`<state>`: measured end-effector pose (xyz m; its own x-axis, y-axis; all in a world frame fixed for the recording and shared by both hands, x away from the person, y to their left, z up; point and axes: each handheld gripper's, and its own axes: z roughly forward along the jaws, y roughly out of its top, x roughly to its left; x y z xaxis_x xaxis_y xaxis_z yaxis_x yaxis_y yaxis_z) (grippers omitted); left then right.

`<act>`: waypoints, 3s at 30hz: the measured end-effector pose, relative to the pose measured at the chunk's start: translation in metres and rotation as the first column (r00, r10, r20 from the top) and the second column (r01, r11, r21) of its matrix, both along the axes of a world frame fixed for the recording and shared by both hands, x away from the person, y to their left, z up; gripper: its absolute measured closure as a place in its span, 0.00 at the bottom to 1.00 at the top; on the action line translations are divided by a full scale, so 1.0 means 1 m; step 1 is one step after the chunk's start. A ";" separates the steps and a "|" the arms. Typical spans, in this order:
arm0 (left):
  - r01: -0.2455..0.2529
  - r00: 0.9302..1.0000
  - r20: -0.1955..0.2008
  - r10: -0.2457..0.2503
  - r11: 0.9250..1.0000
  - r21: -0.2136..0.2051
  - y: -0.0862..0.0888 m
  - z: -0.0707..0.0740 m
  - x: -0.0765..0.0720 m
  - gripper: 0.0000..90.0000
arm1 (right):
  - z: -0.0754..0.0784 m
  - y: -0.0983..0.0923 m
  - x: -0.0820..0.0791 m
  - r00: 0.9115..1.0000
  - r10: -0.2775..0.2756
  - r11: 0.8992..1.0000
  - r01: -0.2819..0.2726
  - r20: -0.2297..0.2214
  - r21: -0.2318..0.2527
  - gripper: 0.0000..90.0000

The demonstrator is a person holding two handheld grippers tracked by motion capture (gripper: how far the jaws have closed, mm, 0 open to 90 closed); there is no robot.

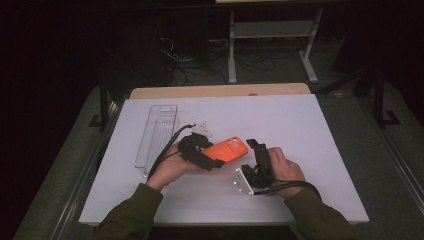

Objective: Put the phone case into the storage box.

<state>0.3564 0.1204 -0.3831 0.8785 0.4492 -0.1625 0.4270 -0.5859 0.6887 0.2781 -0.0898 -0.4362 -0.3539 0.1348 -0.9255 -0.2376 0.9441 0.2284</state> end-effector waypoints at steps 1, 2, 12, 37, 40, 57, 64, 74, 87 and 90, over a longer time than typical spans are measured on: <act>0.002 1.000 0.001 -0.002 1.000 0.001 0.000 0.000 0.000 0.18 | 0.000 0.001 -0.001 1.000 -0.006 1.000 0.006 0.003 0.017 0.00; 0.005 1.000 -0.002 -0.005 1.000 0.001 0.000 0.000 0.000 0.18 | 0.001 0.001 0.000 1.000 0.012 1.000 -0.012 0.020 -0.009 0.00; 0.028 1.000 0.002 -0.028 1.000 -0.003 -0.003 0.000 -0.002 0.18 | -0.001 0.005 -0.003 0.998 0.036 0.999 -0.035 0.048 -0.021 0.00; 0.082 0.997 0.005 -0.082 0.996 0.020 -0.009 -0.002 -0.006 0.18 | -0.008 0.020 -0.018 0.993 0.085 0.994 -0.080 0.078 -0.076 0.21; 0.088 0.996 0.008 -0.089 0.996 0.020 -0.009 -0.002 -0.006 0.18 | -0.007 0.020 -0.019 0.994 0.082 0.995 -0.077 0.077 -0.070 0.27; 0.109 0.994 0.000 -0.109 0.993 0.042 -0.011 -0.002 -0.007 0.18 | -0.010 0.026 -0.024 0.991 0.111 0.988 -0.102 0.074 -0.112 0.48; 0.112 0.994 -0.004 -0.112 0.993 0.040 -0.012 -0.003 -0.008 0.18 | -0.010 0.027 -0.025 0.991 0.111 0.988 -0.102 0.070 -0.115 0.59; 0.114 0.994 0.000 -0.114 0.993 0.036 -0.013 -0.003 -0.009 0.18 | -0.010 0.028 -0.027 0.989 0.128 0.986 -0.119 0.071 -0.115 0.66; 0.110 0.994 -0.004 -0.110 0.994 0.029 -0.013 -0.004 -0.009 0.18 | -0.009 0.028 -0.029 0.989 0.134 0.985 -0.126 0.062 -0.115 0.81; 0.107 0.994 -0.012 -0.106 0.994 0.019 -0.012 -0.003 -0.008 0.18 | -0.009 0.029 -0.029 0.989 0.131 0.986 -0.122 0.068 -0.118 0.83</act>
